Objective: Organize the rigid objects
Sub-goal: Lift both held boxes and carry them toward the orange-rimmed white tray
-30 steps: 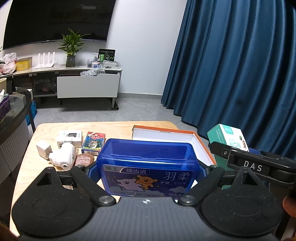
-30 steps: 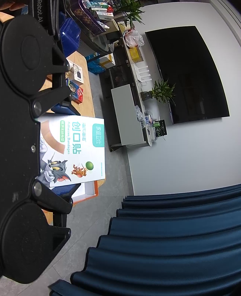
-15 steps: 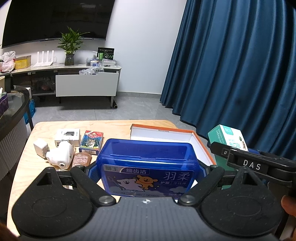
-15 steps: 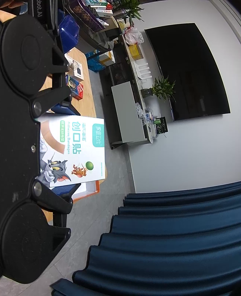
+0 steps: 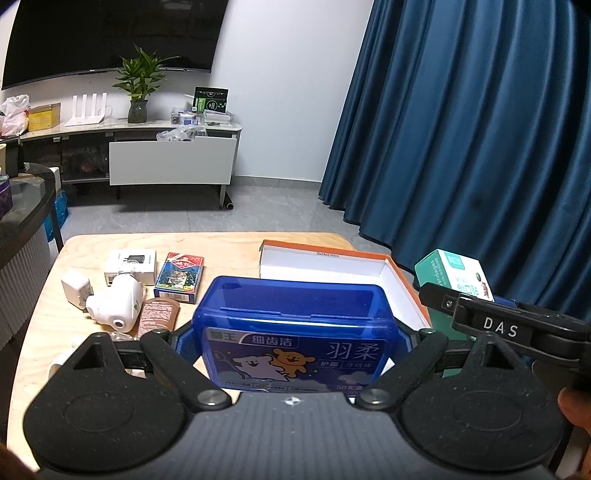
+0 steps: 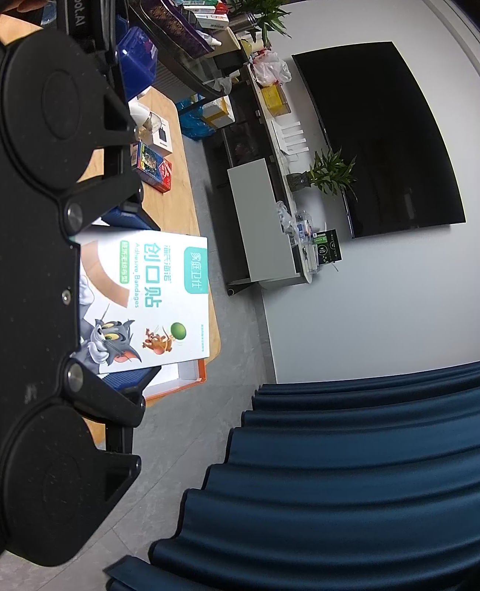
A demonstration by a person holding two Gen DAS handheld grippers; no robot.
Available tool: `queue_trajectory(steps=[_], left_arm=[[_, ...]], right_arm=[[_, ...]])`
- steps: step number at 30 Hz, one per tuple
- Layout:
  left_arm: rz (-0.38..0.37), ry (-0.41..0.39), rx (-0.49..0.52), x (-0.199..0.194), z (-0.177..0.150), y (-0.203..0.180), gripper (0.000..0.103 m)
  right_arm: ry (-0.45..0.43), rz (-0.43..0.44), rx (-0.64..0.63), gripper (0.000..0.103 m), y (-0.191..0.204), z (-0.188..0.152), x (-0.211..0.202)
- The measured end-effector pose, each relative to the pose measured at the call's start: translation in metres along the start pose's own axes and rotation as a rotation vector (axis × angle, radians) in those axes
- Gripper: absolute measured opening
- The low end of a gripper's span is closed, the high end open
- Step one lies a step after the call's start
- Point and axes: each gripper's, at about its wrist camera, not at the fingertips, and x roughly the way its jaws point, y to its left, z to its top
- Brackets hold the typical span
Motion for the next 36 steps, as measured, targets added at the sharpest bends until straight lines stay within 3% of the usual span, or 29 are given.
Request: queue_trajectory(steps=[36], left_arm=[[-0.053, 0.085, 0.033, 0.058, 0.033, -0.009, 0.095]], right_arm=[[0.067, -0.088, 0.039, 0.084, -0.032, 0.034, 0.057]])
